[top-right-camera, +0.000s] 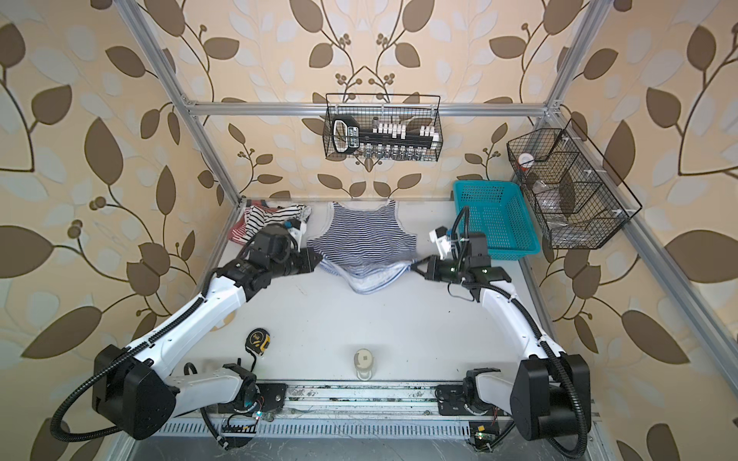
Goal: Fold and stack tank tops
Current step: Smooth out the tank top at the center of the table, then rotate the tank top at the center of the table.
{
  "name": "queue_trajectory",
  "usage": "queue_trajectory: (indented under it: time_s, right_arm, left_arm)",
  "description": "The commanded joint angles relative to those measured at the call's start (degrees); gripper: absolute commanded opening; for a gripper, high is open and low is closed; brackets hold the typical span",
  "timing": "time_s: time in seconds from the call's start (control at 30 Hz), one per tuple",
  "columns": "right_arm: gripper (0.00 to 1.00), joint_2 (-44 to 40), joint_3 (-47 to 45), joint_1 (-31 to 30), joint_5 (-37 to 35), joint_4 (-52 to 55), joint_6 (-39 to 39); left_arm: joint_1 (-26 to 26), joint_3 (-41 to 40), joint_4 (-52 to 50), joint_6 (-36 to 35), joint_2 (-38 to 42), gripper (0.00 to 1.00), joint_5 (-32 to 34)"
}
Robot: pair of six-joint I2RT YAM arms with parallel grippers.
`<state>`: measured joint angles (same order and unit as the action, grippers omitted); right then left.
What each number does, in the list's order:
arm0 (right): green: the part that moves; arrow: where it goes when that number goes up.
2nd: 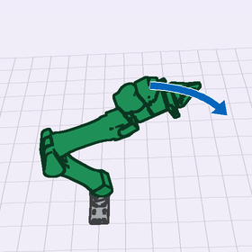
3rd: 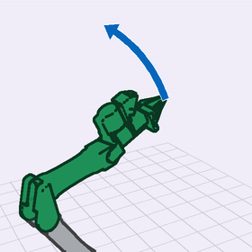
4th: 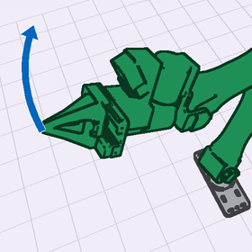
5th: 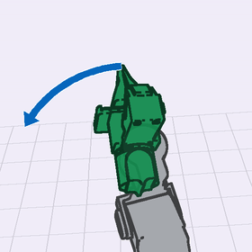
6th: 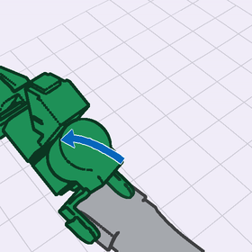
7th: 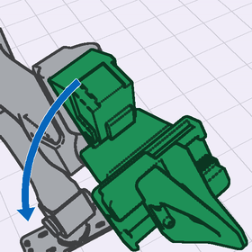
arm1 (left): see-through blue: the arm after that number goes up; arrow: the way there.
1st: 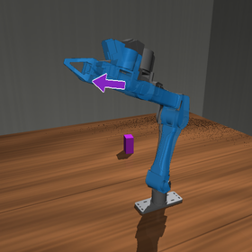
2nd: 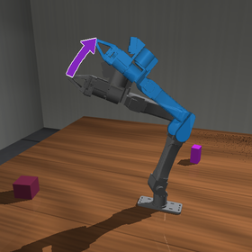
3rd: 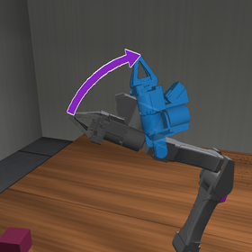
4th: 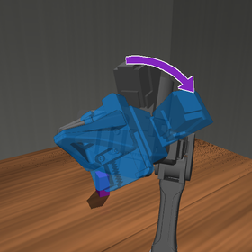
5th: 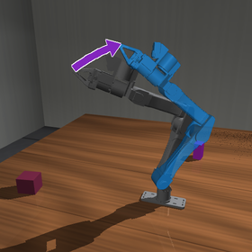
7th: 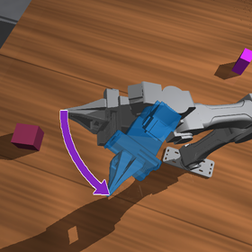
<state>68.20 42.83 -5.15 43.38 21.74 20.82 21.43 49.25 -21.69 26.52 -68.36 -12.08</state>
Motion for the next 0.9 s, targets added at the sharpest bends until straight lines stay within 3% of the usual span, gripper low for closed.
queue_trajectory:
  time_s: [0.0,0.07,0.1,0.2,0.23,0.33,0.4,0.5,0.63,0.7,0.87]
  right_arm:
    - [0.00,-4.2,-3.7,-1.2,-4.2,2.7,-0.6]
    - [0.08,-5.4,-4.1,-1.4,-6.2,6.8,-1.7]
    - [0.19,-5.9,-3.7,-1.4,-7.4,8.7,-2.4]
    - [0.34,-6.8,-2.4,-1.4,-10.1,13.8,-3.9]
    - [0.38,-6.9,-1.9,-1.4,-10.7,15.1,-4.1]
    - [0.46,-8.3,-0.1,-1.5,-12.0,18.2,-4.1]
    - [0.48,-9.7,1.1,-1.5,-12.8,18.4,-3.8]
    - [0.45,-9.8,2.5,-1.5,-13.2,17.6,-3.1]
    - [0.30,-5.6,0.9,-2.7,-11.2,12.5,-0.4]
    - [0.22,-1.6,-0.1,-4.9,-10.9,9.6,1.4]
    - [0.16,8.2,-0.9,-10.7,-11.4,3.1,4.3]
  left_arm:
    - [0.8,-4.5,-3.4,4.9,6.7,0.00,4.2]
    - [0.9,-6.4,-6.0,5.3,9.0,0.00,4.7]
    - [1.0,-6.7,-7.3,5.3,9.8,0.07,4.4]
    - [1.6,-6.8,-10.1,5.6,10.6,0.35,2.9]
    - [2.0,-6.8,-10.4,5.9,10.6,0.39,2.0]
    - [3.5,-6.6,-12.1,7.3,10.8,0.48,1.2]
    - [4.4,-5.7,-14.1,7.6,11.8,0.48,1.8]
    - [4.6,-2.8,-15.4,6.6,13.3,0.49,3.0]
    - [4.6,4.6,-11.4,3.7,8.9,0.49,8.3]
    - [4.6,11.0,-10.7,0.5,1.2,0.48,10.2]
    - [4.6,34.3,-18.8,-5.8,-25.5,0.39,10.8]
